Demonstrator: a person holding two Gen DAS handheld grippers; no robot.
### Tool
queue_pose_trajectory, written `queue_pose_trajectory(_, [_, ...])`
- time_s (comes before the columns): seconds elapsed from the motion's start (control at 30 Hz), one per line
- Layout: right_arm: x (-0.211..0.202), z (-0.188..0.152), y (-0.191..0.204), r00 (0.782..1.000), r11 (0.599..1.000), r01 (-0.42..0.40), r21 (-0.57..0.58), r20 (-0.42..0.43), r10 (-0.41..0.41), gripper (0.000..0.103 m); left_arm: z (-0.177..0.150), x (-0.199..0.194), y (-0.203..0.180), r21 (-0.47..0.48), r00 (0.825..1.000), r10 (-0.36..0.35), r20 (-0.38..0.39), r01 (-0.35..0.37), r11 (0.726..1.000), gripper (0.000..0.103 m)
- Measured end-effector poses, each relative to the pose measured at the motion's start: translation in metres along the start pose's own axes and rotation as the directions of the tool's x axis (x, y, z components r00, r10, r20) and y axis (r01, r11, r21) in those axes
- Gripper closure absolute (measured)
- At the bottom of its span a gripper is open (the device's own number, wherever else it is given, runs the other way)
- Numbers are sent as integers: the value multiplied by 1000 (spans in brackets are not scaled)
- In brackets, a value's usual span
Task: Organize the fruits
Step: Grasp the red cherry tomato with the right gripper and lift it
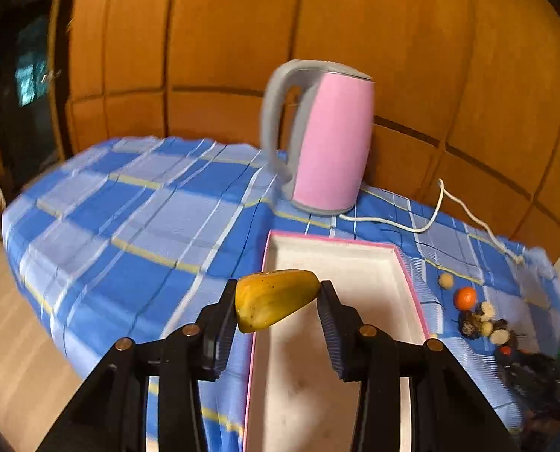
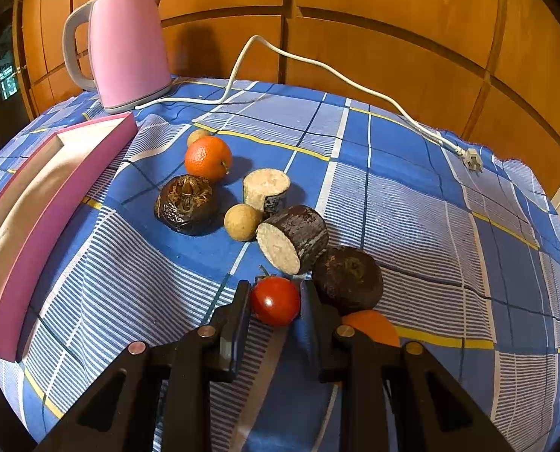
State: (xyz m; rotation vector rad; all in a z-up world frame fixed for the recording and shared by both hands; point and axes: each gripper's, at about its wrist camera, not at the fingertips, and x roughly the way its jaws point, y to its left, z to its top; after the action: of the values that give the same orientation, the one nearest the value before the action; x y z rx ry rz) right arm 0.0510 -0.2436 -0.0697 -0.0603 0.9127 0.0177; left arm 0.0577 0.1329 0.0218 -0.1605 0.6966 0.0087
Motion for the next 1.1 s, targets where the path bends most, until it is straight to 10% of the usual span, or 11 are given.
queue_pose_trajectory(0.7, [-12,-3,-4,998,997,-58,46,3,58,78,-36,17,-62,120,994,-48,-98,59,991,61])
queue_pose_trajectory(0.9, [-9,-3,0,998,998,-57,35,-8,57,78,-1,-29,1,31,994,105,41,-106,994,61])
queue_pose_trajectory(1.1, [-5,-5,0,998,998,-56,25,-2,56,78,31,-77,67,-61,938,301,170,-295,953,61])
